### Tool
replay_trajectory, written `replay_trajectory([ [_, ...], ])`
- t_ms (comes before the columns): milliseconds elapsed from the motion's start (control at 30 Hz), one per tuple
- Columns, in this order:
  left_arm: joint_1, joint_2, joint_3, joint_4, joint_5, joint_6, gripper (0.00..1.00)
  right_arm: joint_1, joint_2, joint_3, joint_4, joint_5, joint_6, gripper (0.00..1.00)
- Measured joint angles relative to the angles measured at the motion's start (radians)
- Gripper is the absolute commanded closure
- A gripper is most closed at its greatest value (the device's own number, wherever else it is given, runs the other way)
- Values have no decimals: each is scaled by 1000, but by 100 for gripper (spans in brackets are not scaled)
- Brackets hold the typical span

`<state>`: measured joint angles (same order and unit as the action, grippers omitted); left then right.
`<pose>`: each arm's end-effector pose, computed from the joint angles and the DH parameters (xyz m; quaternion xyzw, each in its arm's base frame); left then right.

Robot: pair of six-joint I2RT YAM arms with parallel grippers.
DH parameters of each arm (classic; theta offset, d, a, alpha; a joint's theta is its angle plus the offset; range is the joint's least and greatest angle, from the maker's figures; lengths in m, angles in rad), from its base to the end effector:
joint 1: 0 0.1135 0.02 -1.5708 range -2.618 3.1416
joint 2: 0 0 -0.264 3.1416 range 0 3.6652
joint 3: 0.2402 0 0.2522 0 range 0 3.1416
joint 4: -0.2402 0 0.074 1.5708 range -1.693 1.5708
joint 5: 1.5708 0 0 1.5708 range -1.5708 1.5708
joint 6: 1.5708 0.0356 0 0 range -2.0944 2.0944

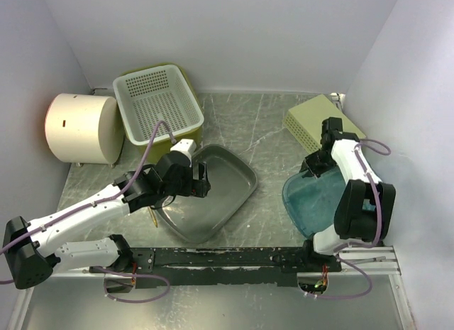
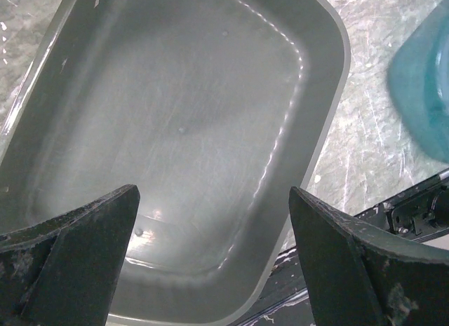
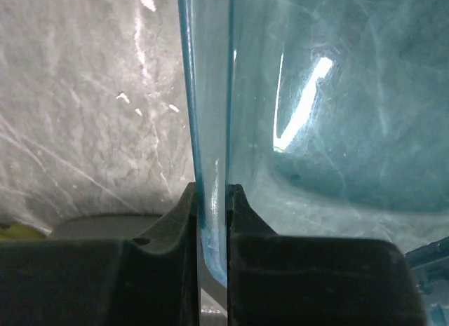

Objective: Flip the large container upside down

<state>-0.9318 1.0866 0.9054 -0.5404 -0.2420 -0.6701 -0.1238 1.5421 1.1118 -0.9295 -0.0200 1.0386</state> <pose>0.1442 -0.1798 0.2903 0.0687 0.9033 -0.2171 0.3636 0.2810 -0.0342 0.2226 0.5451 0.8317 0.0554 0.0901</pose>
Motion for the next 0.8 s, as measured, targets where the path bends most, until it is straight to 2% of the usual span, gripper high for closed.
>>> replay_trajectory([
  [267,-1,7,0,27,15,14,0,7,-176,-22,-63,-8,-13,100],
  [400,-1,29,1,26,10,34,0,41,-340,-25,-86,-36,43,100],
  [533,-1,40,21,20,-3,53,0,129,-489,-10,-87,-64,145,100],
  [633,-1,40,43,20,-10,62,0,204,-526,22,-41,-78,189,100],
  [800,-1,40,53,19,-15,64,0,292,-507,32,179,-167,179,100],
])
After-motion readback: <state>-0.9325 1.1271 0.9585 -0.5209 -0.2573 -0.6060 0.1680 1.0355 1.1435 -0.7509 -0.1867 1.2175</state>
